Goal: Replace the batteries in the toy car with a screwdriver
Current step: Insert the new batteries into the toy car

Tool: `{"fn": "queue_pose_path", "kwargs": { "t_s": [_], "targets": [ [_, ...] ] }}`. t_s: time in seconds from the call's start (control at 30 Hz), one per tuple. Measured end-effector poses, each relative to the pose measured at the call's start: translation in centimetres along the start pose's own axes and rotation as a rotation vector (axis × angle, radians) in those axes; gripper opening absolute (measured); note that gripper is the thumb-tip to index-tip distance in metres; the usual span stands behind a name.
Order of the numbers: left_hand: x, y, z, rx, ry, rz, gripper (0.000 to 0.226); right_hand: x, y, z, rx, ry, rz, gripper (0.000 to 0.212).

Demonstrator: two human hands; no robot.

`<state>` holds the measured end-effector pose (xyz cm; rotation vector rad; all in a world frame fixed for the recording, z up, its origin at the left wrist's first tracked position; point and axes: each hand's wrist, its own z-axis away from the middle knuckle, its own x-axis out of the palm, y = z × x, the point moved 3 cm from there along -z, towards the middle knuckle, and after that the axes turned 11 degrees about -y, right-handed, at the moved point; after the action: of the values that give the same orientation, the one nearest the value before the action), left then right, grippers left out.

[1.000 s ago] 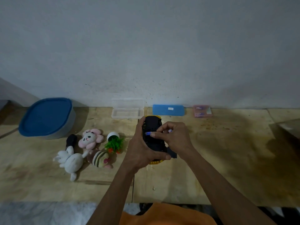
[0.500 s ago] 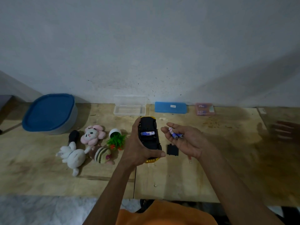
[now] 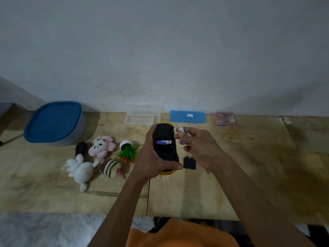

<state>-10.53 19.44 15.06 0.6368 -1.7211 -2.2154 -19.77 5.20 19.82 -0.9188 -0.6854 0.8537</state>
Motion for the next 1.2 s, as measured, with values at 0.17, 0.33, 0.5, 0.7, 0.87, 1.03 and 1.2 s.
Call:
{"fn": "queue_pose_path", "kwargs": {
  "t_s": [0.17,0.33,0.5,0.7,0.87,1.03,1.2],
  "targets": [
    [0.1,0.1,0.1,-0.011,-0.017,0.016,0.144,1.3,-0.9,-0.1,-0.146,-0.007,0.224,0.021],
    [0.1,0.1,0.1,-0.012,-0.011,0.063,0.141,2.1,-1.1,-0.5,-0.219,-0.045,0.364,0.018],
    [-0.2,0.0,0.0,-0.036,-0.009,0.092,0.146,2.6,-0.8,-1.4,-0.268,-0.1,0.546,0.012],
    [-0.4,0.1,-0.2,-0.062,-0.027,0.119,0.148,3.2,-0.7,-1.8,-0.363,-0.121,0.752,0.014],
    [-0.7,0.3,-0.4,-0.069,-0.027,0.108,0.146,3.6,-0.6,-2.6,-0.461,-0.15,0.964,0.018],
    [-0.8,0.0,-0.6,-0.101,-0.032,0.133,0.147,4.1,-0.4,-3.1,-0.497,-0.238,1.132,0.018],
    [-0.9,-0.8,-0.9,-0.127,-0.017,0.169,0.147,4.4,0.0,-3.8,-0.476,-0.268,1.244,0.028]
  ]
}}
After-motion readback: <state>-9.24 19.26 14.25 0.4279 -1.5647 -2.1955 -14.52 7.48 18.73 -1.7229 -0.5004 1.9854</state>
